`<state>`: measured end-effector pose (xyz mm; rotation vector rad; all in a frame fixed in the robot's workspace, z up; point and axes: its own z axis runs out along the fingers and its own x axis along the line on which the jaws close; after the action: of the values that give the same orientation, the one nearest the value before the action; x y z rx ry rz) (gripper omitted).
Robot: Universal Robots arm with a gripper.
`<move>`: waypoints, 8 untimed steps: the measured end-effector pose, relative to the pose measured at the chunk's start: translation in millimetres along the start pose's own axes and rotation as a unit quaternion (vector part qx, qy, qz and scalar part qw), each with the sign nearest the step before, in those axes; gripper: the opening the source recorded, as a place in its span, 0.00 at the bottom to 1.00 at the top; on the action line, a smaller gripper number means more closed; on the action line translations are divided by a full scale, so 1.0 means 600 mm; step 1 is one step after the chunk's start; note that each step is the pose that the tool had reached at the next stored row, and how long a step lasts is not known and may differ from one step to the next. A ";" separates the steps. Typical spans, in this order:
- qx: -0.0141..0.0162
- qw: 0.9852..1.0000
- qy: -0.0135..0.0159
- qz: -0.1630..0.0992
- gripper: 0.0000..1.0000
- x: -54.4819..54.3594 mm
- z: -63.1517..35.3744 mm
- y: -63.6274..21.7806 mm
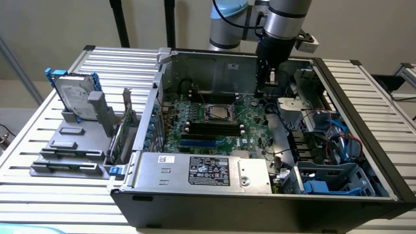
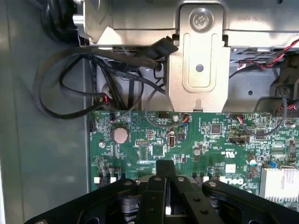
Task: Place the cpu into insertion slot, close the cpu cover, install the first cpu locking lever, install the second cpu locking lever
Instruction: 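Close the cpu cover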
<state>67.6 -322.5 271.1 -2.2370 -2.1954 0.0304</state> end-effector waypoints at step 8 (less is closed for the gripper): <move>0.000 1.000 0.000 -0.003 0.11 0.000 0.024 -0.008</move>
<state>62.5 -322.5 256.5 -2.2311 -2.2018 0.0302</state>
